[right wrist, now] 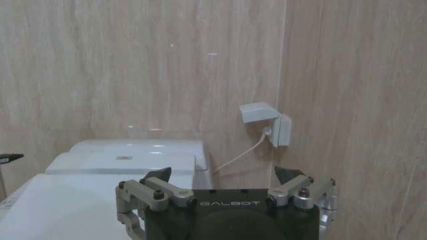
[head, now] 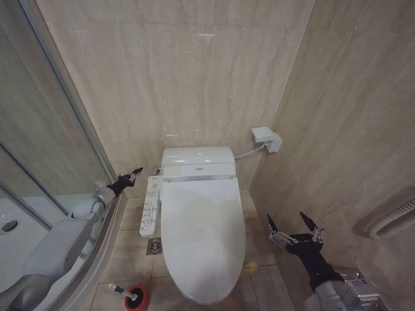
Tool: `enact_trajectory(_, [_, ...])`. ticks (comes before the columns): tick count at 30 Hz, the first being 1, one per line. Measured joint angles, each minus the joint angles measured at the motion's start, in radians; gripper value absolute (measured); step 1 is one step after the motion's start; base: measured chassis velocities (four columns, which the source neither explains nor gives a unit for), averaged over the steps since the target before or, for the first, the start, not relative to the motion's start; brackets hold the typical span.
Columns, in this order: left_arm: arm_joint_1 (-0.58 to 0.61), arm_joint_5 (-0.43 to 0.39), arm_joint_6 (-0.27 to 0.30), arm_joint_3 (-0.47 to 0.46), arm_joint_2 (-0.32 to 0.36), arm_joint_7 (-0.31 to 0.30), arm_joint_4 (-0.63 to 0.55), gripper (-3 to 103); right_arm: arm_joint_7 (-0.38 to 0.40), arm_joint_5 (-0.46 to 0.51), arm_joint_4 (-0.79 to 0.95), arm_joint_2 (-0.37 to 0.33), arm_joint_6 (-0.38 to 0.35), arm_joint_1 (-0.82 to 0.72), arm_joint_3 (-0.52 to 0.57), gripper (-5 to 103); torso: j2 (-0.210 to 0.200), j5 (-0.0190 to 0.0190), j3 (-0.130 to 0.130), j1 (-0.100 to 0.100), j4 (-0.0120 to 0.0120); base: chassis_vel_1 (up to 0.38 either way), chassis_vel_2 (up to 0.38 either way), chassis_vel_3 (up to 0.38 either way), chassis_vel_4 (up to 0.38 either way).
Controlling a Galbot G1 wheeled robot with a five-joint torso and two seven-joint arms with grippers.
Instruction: Open the toilet lid, clean the toilet bowl with a toilet brush, close the toilet lid, and flush.
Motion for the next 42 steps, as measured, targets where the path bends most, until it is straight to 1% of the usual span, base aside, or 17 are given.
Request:
enact_trajectory(3, [0.0,0.0,-0.004,0.0,0.0,0.012,0.006,0,0.0,0.0,0.0,0.0,0.0,0.0,0.0,100,0.0,-0.0001,0.0,0.0,0.0,0.0,0.0,0.0,0.0])
enact_trajectory(4, [0.0,0.0,-0.005,-0.001,-0.001,0.017,0.007,0,0.0,0.0,0.0,0.0,0.0,0.0,0.0,100,0.0,0.0,0.0,0.0,0.0004,0.0,0.0,0.0,0.0])
enact_trajectory(14, [0.011,-0.003,-0.012,-0.011,0.001,0.043,0.007,0,0.0,0.0,0.0,0.0,0.0,0.0,0.0,100,0.0,0.0,0.0,0.0,0.0002,-0.079,0.093,0.086,-0.088])
enact_trajectory(15, [0.013,-0.003,-0.012,-0.011,0.001,0.047,0.007,0,0.0,0.0,0.0,0.0,0.0,0.0,0.0,100,0.0,0.0,0.0,0.0,0.0003,-0.14,0.14,0.152,-0.128])
enact_trajectory(16, [0.014,-0.004,-0.013,-0.012,0.001,0.054,0.007,0,0.0,0.0,0.0,0.0,0.0,0.0,0.0,100,0.0,-0.0001,0.0,0.001,-0.0002,-0.122,0.125,0.115,-0.088])
enact_trajectory(19, [0.017,-0.004,-0.016,-0.013,-0.001,0.07,0.007,0,0.0,0.0,0.0,0.0,0.0,0.0,0.0,100,0.0,-0.0001,0.0,0.001,0.0001,-0.094,0.069,0.056,-0.058])
enact_trajectory(23, [0.014,-0.005,-0.027,-0.014,-0.003,0.127,0.015,0,0.0,0.0,0.0,0.0,0.0,0.0,0.0,100,0.0,0.0,0.0,0.0,0.0001,-0.02,0.005,0.004,-0.011])
enact_trajectory(24, [0.014,-0.005,-0.027,-0.014,-0.003,0.127,0.015,0,0.0,0.0,0.0,0.0,0.0,0.0,0.0,100,0.0,0.0,0.0,0.0,0.0001,0.0,0.0,0.0,0.0])
enact_trajectory(25, [0.011,-0.007,-0.031,-0.013,-0.003,0.14,0.019,0,0.0,0.0,0.0,0.0,0.0,0.0,0.0,100,0.0,0.0,0.0,0.0,-0.0001,0.0,0.0,0.0,0.0])
enact_trajectory(28, [0.005,-0.015,-0.041,-0.01,-0.001,0.169,0.033,0,0.0,0.0,0.0,0.0,0.0,0.0,0.0,100,0.0,-0.0001,0.0,-0.001,0.0004,0.0,0.0,0.0,0.0])
enact_trajectory(31, [0.0,-0.018,-0.046,-0.008,-0.001,0.185,0.043,0,0.0,0.0,0.0,0.0,0.0,0.0,0.0,100,0.0,0.0,0.0,0.0,0.0003,0.0,0.0,0.0,0.0])
enact_trajectory(34, [-0.021,-0.029,-0.063,0.007,-0.002,0.224,0.075,0,0.0,0.0,0.0,0.0,0.0,0.0,0.0,100,0.0,0.0,0.0,0.0,0.0002,0.0,0.0,0.0,0.0])
enact_trajectory(35, [-0.021,-0.029,-0.063,0.007,-0.002,0.224,0.075,0,0.0,0.0,0.0,0.0,0.0,0.0,0.0,100,0.0,0.0,0.0,0.0,0.0002,0.0,0.0,0.0,0.0])
enact_trajectory(38, [-0.052,-0.032,-0.08,0.024,-0.007,0.26,0.12,0,0.0,0.0,0.0,0.0,0.0,0.0,0.0,100,0.0,0.0,0.0,0.0,-0.0001,0.0,0.0,0.0,0.0])
enact_trajectory(42, [-0.078,-0.03,-0.092,0.039,-0.015,0.277,0.158,0,0.0,0.0,0.0,0.0,0.0,0.0,0.0,100,0.0,0.0,0.0,0.0,0.0002,0.0,0.0,0.0,0.0])
